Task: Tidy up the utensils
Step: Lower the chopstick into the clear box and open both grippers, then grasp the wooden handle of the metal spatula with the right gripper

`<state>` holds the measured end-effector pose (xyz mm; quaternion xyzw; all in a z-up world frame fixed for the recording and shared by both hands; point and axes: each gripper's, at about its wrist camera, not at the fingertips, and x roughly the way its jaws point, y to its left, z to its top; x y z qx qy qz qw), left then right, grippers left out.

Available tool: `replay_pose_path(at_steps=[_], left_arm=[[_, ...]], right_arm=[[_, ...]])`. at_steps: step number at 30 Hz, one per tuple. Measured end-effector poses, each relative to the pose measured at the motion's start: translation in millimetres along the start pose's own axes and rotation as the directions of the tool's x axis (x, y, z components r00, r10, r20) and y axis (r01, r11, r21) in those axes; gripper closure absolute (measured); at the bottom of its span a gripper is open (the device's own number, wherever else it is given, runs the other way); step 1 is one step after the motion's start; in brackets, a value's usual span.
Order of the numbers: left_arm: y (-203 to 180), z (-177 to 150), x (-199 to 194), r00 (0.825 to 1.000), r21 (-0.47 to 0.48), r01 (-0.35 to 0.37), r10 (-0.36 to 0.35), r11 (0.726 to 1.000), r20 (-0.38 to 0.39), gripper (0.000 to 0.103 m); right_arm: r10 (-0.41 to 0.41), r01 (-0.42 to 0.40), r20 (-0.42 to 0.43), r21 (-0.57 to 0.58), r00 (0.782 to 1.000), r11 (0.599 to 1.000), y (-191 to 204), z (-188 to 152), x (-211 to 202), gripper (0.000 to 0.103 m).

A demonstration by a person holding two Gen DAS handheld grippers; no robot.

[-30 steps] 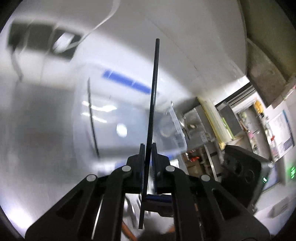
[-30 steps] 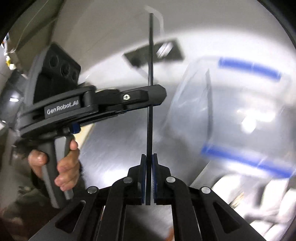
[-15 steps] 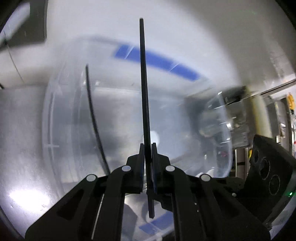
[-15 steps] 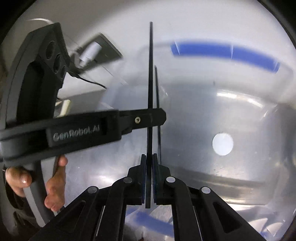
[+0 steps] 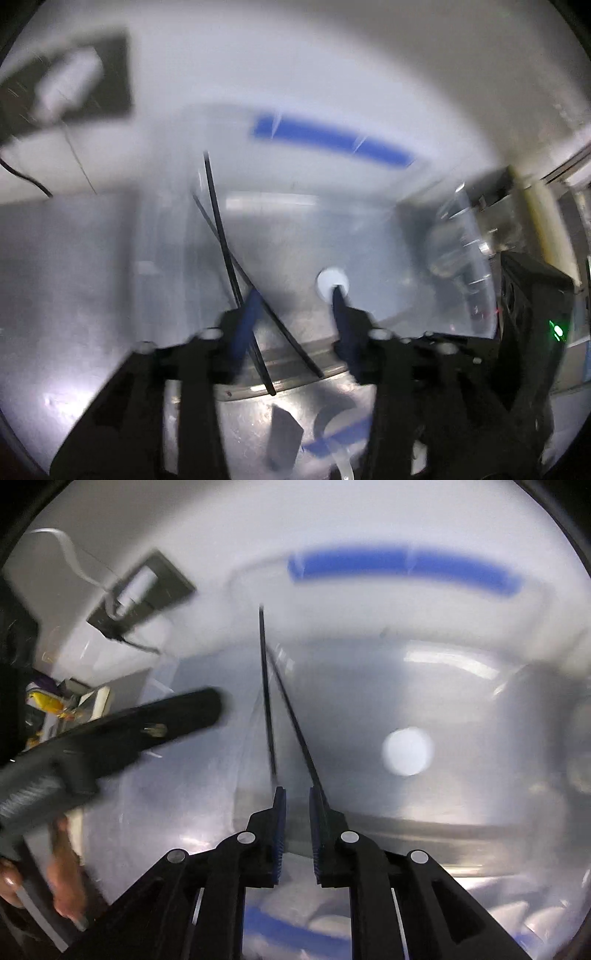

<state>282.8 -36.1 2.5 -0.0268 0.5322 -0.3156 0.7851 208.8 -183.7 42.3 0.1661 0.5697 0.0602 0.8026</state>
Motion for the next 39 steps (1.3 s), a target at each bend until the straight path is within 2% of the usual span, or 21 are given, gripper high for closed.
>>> replay_pose_path(at_steps=[2, 4, 5, 6, 8, 9, 11, 14, 17, 19, 22, 27, 30, 32, 35, 39], left_arm=[[-6.3, -14.4, -36.8, 0.996, 0.039, 0.015, -0.019, 0.999, 0.088, 0.059], [-5.5, -34.9, -70.3, 0.987, 0.058, 0.029, -0.037, 0.998, 0.154, 0.057], [-3.0, -44.3, -81.8, 0.984, 0.059, 0.036, -0.045, 0.998, 0.173, 0.052], [0.7, -55.7, -91.9, 0.980, 0.055, 0.042, -0.052, 0.998, 0.190, 0.047], [10.2, -81.6, -105.7, 0.977, 0.045, 0.027, -0.036, 0.999, 0.212, 0.039], [14.6, -92.0, -106.7, 0.977, 0.031, 0.010, -0.017, 0.999, 0.214, 0.039], [29.7, -119.2, -99.3, 0.986, -0.021, -0.006, 0.009, 1.000, 0.165, 0.039], [55.2, -160.1, -69.4, 0.999, -0.140, 0.021, -0.017, 0.990, 0.031, 0.039], [65.3, -190.9, -42.0, 0.997, -0.201, 0.005, -0.021, 0.980, -0.076, 0.039], [62.8, -205.6, -29.9, 0.989, -0.225, 0.041, -0.072, 0.974, -0.130, 0.039], [58.4, -212.7, -30.9, 0.987, -0.223, 0.059, -0.091, 0.973, -0.135, 0.039], [60.2, -213.8, -42.1, 0.990, -0.231, 0.066, -0.093, 0.971, -0.106, 0.039], [66.6, -215.7, -40.3, 0.988, -0.257, 0.069, -0.103, 0.964, -0.119, 0.039], [67.8, -216.8, -32.9, 0.983, -0.278, 0.079, -0.121, 0.957, -0.138, 0.039], [67.7, -220.1, -25.5, 0.976, -0.291, 0.095, -0.146, 0.952, -0.160, 0.039], [62.1, -224.7, -17.1, 0.970, -0.287, 0.100, -0.157, 0.953, -0.184, 0.039]], right_arm=[[-0.006, 0.007, 0.059, -0.018, 0.998, 1.000, 3.1, -9.6, -23.9, 0.089], [0.024, -0.018, 0.097, -0.056, 0.995, 0.998, 9.4, -37.5, -47.9, 0.089], [0.036, -0.029, 0.100, -0.070, 0.994, 0.997, 13.8, -48.7, -53.9, 0.084], [0.049, -0.040, 0.097, -0.091, 0.994, 0.995, 19.0, -68.6, -60.0, 0.074], [0.060, -0.053, 0.064, -0.120, 0.996, 0.991, 25.0, -102.2, -57.2, 0.069], [0.060, -0.054, 0.044, -0.128, 0.997, 0.990, 28.7, -112.8, -54.3, 0.069], [0.022, -0.026, -0.027, -0.156, 0.999, 0.987, 39.0, -147.2, -36.8, 0.069], [-0.019, -0.005, -0.118, -0.199, 0.993, 0.980, 53.9, -184.4, -6.8, 0.069], [-0.022, -0.022, -0.202, -0.213, 0.979, 0.977, 69.0, -209.3, 19.8, 0.069], [-0.073, 0.015, -0.233, -0.245, 0.970, 0.969, 78.5, -219.8, 35.1, 0.069], [-0.154, 0.076, -0.267, -0.284, 0.951, 0.956, 87.9, -231.9, 52.8, 0.069], [-0.148, 0.069, -0.308, -0.255, 0.940, 0.965, 87.8, -235.3, 63.9, 0.069], [-0.146, 0.063, -0.346, -0.241, 0.927, 0.968, 81.5, -241.7, 73.9, 0.069], [-0.140, 0.055, -0.379, -0.224, 0.915, 0.973, 79.1, -240.0, 83.4, 0.070], [-0.120, 0.046, -0.388, -0.196, 0.914, 0.980, 75.6, -237.6, 88.5, 0.080], [-0.049, 0.007, -0.393, -0.108, 0.918, 0.994, 60.0, -241.5, 84.0, 0.083]])
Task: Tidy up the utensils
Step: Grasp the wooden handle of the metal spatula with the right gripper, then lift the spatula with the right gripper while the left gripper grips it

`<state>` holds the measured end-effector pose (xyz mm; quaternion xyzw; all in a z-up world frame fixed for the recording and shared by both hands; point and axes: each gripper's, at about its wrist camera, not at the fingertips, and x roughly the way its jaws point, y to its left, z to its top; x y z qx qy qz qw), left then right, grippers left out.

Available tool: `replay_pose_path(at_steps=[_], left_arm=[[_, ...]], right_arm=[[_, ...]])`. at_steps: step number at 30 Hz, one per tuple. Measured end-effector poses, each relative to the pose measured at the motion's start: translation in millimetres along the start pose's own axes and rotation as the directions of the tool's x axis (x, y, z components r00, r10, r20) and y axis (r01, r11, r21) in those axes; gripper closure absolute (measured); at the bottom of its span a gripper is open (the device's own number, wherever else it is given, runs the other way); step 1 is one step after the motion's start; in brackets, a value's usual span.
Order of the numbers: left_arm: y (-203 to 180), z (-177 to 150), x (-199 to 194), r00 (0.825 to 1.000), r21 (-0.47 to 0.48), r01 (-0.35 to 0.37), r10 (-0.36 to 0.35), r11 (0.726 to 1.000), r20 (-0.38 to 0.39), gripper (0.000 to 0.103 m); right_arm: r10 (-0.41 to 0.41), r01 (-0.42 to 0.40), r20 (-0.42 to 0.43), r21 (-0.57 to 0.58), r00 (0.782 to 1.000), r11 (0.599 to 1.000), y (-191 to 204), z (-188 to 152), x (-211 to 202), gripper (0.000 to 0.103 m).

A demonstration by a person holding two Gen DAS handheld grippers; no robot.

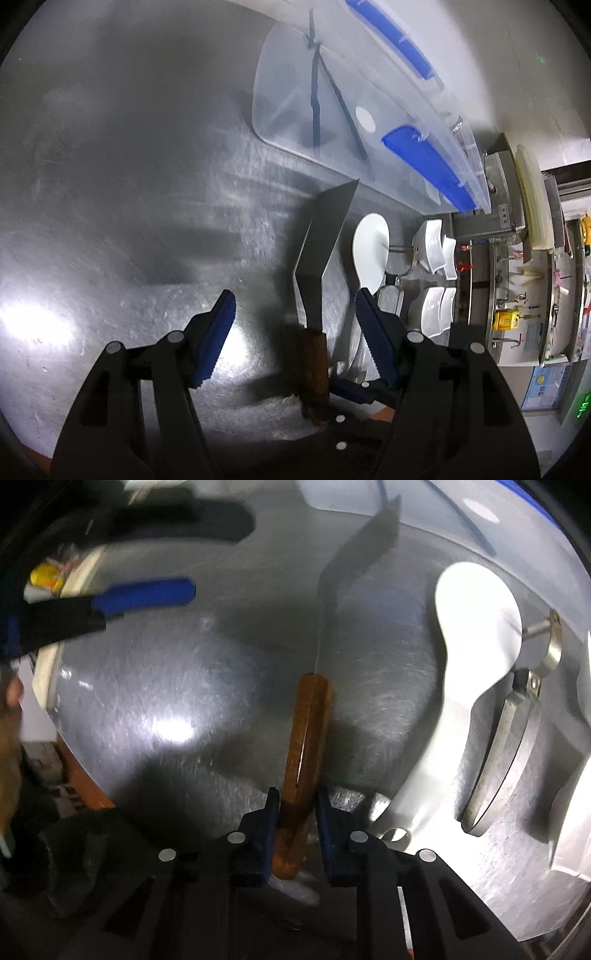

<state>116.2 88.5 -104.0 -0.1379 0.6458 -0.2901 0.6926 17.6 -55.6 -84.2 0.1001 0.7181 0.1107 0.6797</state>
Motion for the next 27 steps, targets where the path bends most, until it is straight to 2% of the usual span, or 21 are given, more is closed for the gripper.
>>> replay_pose_path(at_steps=[2, 5, 9, 11, 18, 19, 21, 23, 27], left_arm=[[-0.1, -2.9, 5.1, 1.000, -0.004, 0.012, -0.012, 1.000, -0.018, 0.039], [1.7, -7.2, 13.9, 0.998, -0.024, 0.028, -0.029, 0.999, -0.047, 0.039], [2.8, -12.9, 31.8, 0.992, -0.063, 0.072, -0.078, 0.995, -0.104, 0.039], [1.3, -15.2, 38.0, 0.986, -0.079, 0.105, -0.114, 0.991, -0.121, 0.039], [-7.0, -18.7, 45.5, 0.985, -0.079, 0.119, -0.127, 0.990, -0.114, 0.040], [-7.5, -18.8, 44.3, 0.986, -0.080, 0.120, -0.128, 0.990, -0.103, 0.044], [-7.8, -18.9, 42.9, 0.987, -0.079, 0.117, -0.124, 0.990, -0.097, 0.070], [-5.7, -19.3, 39.6, 0.989, -0.076, 0.107, -0.114, 0.991, -0.091, 0.079], [-0.1, -22.3, 27.0, 0.987, -0.098, 0.147, -0.152, 0.984, -0.052, 0.079]], right_arm=[[0.038, -0.039, 0.022, 0.034, 0.999, 0.999, -9.8, 2.3, -4.2, 0.087], [0.107, -0.111, 0.058, 0.073, 0.993, 0.991, -24.6, 8.4, -12.2, 0.088], [0.255, -0.261, 0.070, 0.101, 0.964, 0.960, -35.0, 3.1, -22.1, 0.088], [0.300, -0.307, 0.075, 0.106, 0.951, 0.946, -36.5, 1.5, -24.3, 0.088], [0.301, -0.306, 0.076, 0.064, 0.951, 0.950, -26.3, -6.1, -30.7, 0.088], [0.300, -0.305, 0.079, 0.058, 0.951, 0.951, -25.7, -10.5, -32.5, 0.088], [0.294, -0.299, 0.085, 0.045, 0.952, 0.953, -19.5, -12.2, -34.0, 0.088], [0.289, -0.293, 0.092, 0.035, 0.953, 0.956, -18.0, -15.4, -36.2, 0.088], [0.284, -0.286, 0.104, 0.001, 0.953, 0.958, -8.9, -16.6, -45.6, 0.088]])
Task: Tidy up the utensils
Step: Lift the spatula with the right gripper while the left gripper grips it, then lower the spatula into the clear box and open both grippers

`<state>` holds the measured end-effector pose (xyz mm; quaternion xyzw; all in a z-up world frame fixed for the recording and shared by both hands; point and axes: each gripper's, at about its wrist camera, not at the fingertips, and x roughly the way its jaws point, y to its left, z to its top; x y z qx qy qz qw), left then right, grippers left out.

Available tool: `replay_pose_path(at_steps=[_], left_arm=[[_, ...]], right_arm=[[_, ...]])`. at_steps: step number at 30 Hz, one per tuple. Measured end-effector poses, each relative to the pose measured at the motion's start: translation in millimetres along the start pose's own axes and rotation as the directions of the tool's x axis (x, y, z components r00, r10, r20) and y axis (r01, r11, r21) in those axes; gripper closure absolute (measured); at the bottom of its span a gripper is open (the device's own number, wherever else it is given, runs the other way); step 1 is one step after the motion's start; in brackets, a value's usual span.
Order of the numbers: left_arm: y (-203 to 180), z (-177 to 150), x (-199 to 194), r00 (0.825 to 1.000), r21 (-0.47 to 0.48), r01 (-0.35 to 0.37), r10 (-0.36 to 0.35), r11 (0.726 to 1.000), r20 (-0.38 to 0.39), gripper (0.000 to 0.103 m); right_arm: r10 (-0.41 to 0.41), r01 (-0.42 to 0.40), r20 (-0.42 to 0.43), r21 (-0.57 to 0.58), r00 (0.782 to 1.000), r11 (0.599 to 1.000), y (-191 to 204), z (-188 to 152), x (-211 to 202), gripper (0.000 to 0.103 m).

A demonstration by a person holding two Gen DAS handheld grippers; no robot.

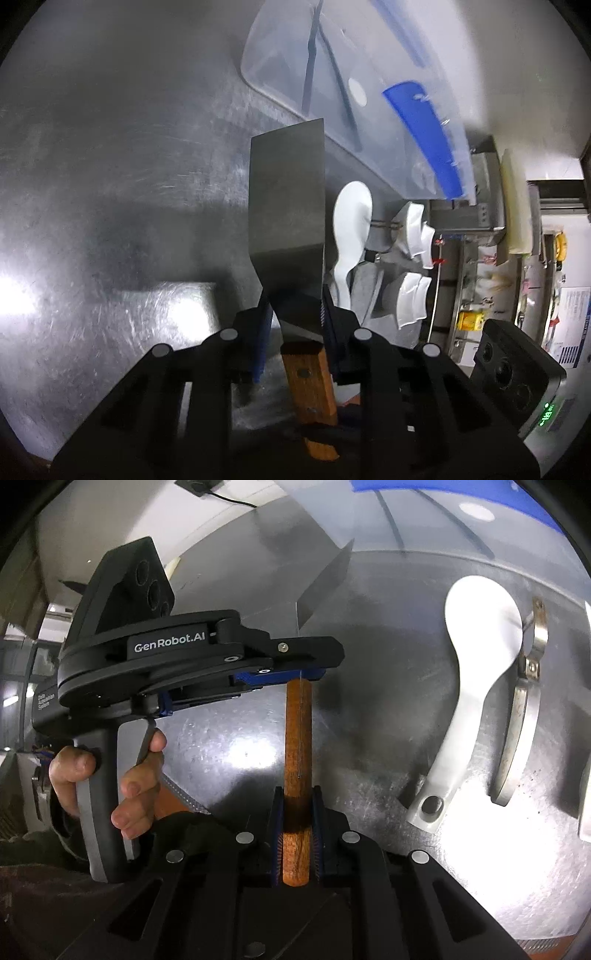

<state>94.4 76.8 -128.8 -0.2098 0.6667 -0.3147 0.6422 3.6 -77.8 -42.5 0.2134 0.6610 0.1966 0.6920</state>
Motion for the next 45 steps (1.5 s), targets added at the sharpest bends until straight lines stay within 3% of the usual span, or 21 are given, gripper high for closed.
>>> replay_pose_path(at_steps=[6, 11, 15, 19, 21, 24, 28, 33, 37, 38, 39, 41, 43, 45], left_arm=[[-18.0, -10.9, -45.9, 0.994, 0.082, 0.041, -0.049, 0.996, 0.101, 0.079], [-62.8, -2.5, -94.4, 0.973, 0.231, 0.064, -0.112, 0.971, 0.201, 0.079], [-115.5, 35.9, -115.6, 0.952, 0.368, 0.018, -0.128, 0.930, 0.278, 0.079], [-166.9, 106.2, -111.9, 0.940, 0.429, -0.079, -0.076, 0.900, 0.333, 0.079], [-178.2, 138.3, -100.5, 0.944, 0.426, -0.106, -0.043, 0.898, 0.326, 0.079], [-178.8, 190.6, -64.2, 0.967, 0.385, -0.134, 0.034, 0.913, 0.254, 0.079], [-159.4, 233.6, -10.9, 0.975, 0.314, -0.194, 0.149, 0.929, 0.163, 0.079], [-126.6, 246.7, 38.6, 0.975, 0.215, -0.222, 0.216, 0.951, 0.053, 0.079], [-126.7, 238.2, 42.5, 0.960, 0.251, -0.281, 0.267, 0.926, 0.087, 0.079], [-130.1, 235.9, 38.7, 0.959, 0.262, -0.283, 0.264, 0.923, 0.107, 0.076], [-133.7, 236.5, 35.1, 0.957, 0.266, -0.286, 0.262, 0.920, 0.124, 0.070], [-142.9, 228.9, 17.3, 0.946, 0.276, -0.302, 0.251, 0.913, 0.206, 0.060], [-156.8, 213.9, -8.4, 0.924, 0.309, -0.315, 0.215, 0.897, 0.317, 0.045], [-170.0, 189.4, -34.9, 0.895, 0.357, -0.318, 0.155, 0.878, 0.417, 0.032]], right_arm=[[0.005, 0.001, 0.054, -0.122, 0.999, 0.993, 33.8, -1.5, -25.8, 0.088], [-0.015, 0.051, 0.154, -0.232, 0.988, 0.971, 64.0, 5.6, -64.6, 0.088], [-0.060, 0.139, 0.277, -0.274, 0.959, 0.952, 70.7, 40.0, -105.4, 0.088], [-0.113, 0.208, 0.365, -0.232, 0.924, 0.950, 58.1, 102.1, -132.0, 0.088], [-0.141, 0.225, 0.381, -0.185, 0.914, 0.956, 44.6, 137.4, -135.0, 0.088], [-0.192, 0.260, 0.388, -0.129, 0.901, 0.957, 27.7, 171.5, -125.0, 0.088], [-0.202, 0.222, 0.278, -0.041, 0.939, 0.974, -12.4, 212.8, -90.5, 0.087], [-0.180, 0.182, 0.177, 0.004, 0.968, 0.983, -55.7, 235.3, -69.3, 0.087], [-0.222, 0.231, 0.189, -0.025, 0.957, 0.973, -52.0, 233.2, -67.7, 0.084], [-0.215, 0.227, 0.202, -0.034, 0.955, 0.973, -50.1, 231.5, -68.8, 0.077], [-0.219, 0.233, 0.224, -0.036, 0.950, 0.972, -47.5, 229.0, -70.7, 0.064], [-0.246, 0.267, 0.282, -0.036, 0.927, 0.963, -44.9, 217.5, -75.8, 0.044], [-0.254, 0.291, 0.372, -0.047, 0.893, 0.956, -36.2, 195.9, -92.2, 0.032], [-0.246, 0.318, 0.477, -0.073, 0.844, 0.945, -23.1, 162.3, -113.9, 0.005]])
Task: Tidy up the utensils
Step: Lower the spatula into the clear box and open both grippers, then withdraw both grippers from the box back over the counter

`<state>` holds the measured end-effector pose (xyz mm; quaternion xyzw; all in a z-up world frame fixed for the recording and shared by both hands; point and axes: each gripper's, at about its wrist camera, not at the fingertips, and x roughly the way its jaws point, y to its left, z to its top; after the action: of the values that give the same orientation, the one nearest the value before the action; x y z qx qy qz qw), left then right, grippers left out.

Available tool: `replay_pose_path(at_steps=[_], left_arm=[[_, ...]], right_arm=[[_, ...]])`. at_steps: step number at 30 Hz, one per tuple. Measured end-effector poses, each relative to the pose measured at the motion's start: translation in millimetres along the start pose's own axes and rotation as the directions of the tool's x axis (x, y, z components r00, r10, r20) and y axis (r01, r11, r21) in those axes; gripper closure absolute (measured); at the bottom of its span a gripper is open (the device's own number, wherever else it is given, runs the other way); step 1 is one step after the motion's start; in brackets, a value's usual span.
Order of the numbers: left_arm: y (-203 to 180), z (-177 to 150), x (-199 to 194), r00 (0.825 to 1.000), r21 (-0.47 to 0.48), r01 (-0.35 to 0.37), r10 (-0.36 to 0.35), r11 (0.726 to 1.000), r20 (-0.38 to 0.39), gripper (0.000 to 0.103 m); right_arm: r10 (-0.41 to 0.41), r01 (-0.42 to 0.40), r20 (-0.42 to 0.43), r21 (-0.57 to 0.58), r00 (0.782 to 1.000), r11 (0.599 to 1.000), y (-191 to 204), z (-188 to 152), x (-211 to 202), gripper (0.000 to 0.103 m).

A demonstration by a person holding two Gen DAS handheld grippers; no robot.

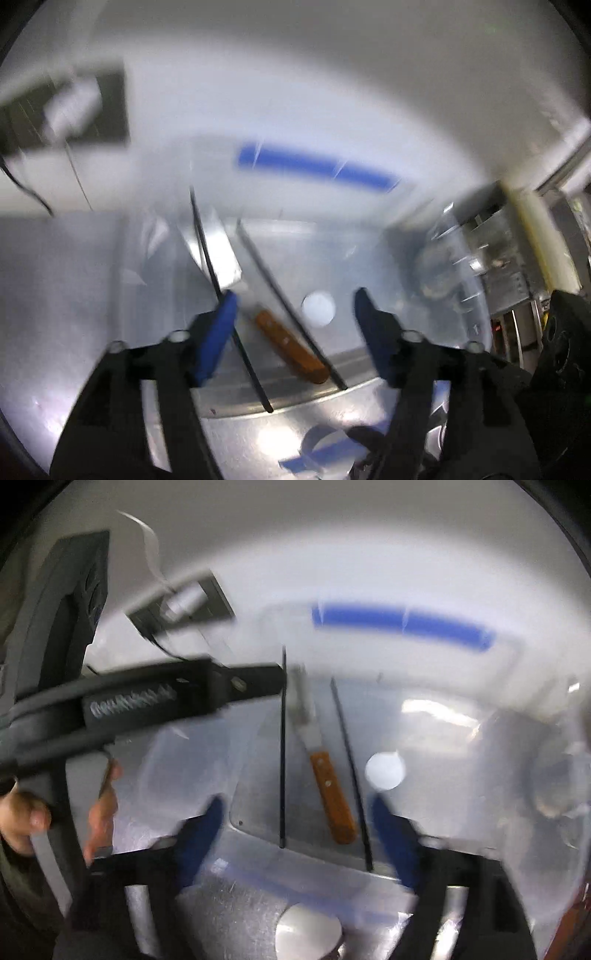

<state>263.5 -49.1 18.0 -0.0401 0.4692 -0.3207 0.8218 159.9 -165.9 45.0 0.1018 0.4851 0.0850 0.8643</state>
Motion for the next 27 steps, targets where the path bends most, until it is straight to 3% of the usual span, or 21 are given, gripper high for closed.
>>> replay_pose_path(at_steps=[1, 2, 4, 5, 6, 8, 9, 10, 11, 12, 14, 16, 18, 20, 24, 27], left_arm=[[-9.5, -9.2, -28.5, 0.996, 0.052, 0.028, -0.033, 0.998, 0.087, 0.027], [-14.8, -12.9, -42.5, 0.990, 0.077, 0.040, -0.050, 0.996, 0.131, 0.011], [-31.0, -35.8, -83.5, 0.961, 0.164, 0.052, -0.094, 0.985, 0.261, 0.006], [-39.3, -47.9, -98.8, 0.952, 0.210, 0.020, -0.083, 0.978, 0.295, 0.006], [-46.5, -59.7, -109.5, 0.947, 0.242, -0.026, -0.053, 0.970, 0.317, 0.006], [-58.5, -89.5, -126.6, 0.917, 0.283, -0.103, -0.019, 0.954, 0.398, 0.006], [-61.4, -110.7, -133.2, 0.893, 0.289, -0.145, -0.001, 0.946, 0.450, 0.006], [-62.6, -123.8, -134.1, 0.881, 0.287, -0.162, 0.007, 0.944, 0.472, 0.006], [-62.6, -136.5, -133.8, 0.877, 0.286, -0.172, 0.014, 0.943, 0.480, 0.006], [-62.1, -148.4, -130.5, 0.889, 0.293, -0.170, 0.018, 0.941, 0.458, 0.006], [-56.9, -164.4, -115.1, 0.946, 0.297, -0.121, 0.019, 0.947, 0.324, 0.006], [-45.2, -173.8, -97.1, 0.976, 0.269, -0.135, 0.082, 0.954, 0.202, 0.006], [-37.8, -179.9, -79.9, 0.981, 0.241, -0.172, 0.144, 0.955, 0.131, 0.006], [-24.6, -183.2, -72.9, 0.988, 0.198, -0.143, 0.129, 0.970, 0.084, 0.006], [1.8, -182.2, -71.8, 0.994, 0.084, -0.105, 0.102, 0.991, 0.035, 0.006], [10.4, -187.5, -72.4, 0.995, 0.050, -0.100, 0.099, 0.994, 0.022, 0.006]], right_arm=[[0.009, -0.006, 0.071, -0.041, 0.997, 0.999, 6.7, -15.4, -23.0, 0.005], [-0.003, 0.012, 0.118, -0.078, 0.993, 0.997, 12.3, -27.9, -45.0, 0.005], [-0.091, 0.120, 0.192, -0.143, 0.977, 0.982, 29.1, -66.8, -79.5, 0.005], [-0.124, 0.161, 0.228, -0.150, 0.966, 0.975, 34.3, -79.7, -88.3, 0.005], [-0.178, 0.232, 0.307, -0.150, 0.935, 0.961, 42.8, -103.1, -102.6, 0.005], [-0.256, 0.320, 0.397, -0.103, 0.881, 0.942, 51.6, -134.6, -115.0, 0.005], [-0.285, 0.345, 0.423, -0.072, 0.860, 0.936, 56.0, -149.6, -118.6, 0.005], [-0.274, 0.325, 0.422, -0.053, 0.864, 0.944, 59.3, -164.4, -119.3, 0.005], [-0.255, 0.289, 0.391, -0.031, 0.884, 0.957, 61.0, -173.0, -114.4, 0.005], [-0.244, 0.264, 0.350, -0.011, 0.904, 0.964, 62.9, -178.2, -106.5, 0.005], [-0.222, 0.230, 0.233, -0.005, 0.947, 0.973, 68.6, -187.0, -83.2, 0.005], [-0.207, 0.211, 0.120, -0.023, 0.971, 0.977, 74.9, -191.3, -64.6, 0.005], [-0.192, 0.193, 0.030, -0.044, 0.981, 0.980, 82.2, -196.0, -43.6, 0.005], [-0.181, 0.179, -0.042, -0.049, 0.983, 0.983, 87.1, -198.6, -28.4, 0.005], [-0.191, 0.195, -0.094, 0.030, 0.977, 0.980, 81.7, -207.5, -14.9, 0.005], [-0.176, 0.184, -0.080, 0.113, 0.981, 0.976, 71.8, -210.6, -19.1, 0.005]])
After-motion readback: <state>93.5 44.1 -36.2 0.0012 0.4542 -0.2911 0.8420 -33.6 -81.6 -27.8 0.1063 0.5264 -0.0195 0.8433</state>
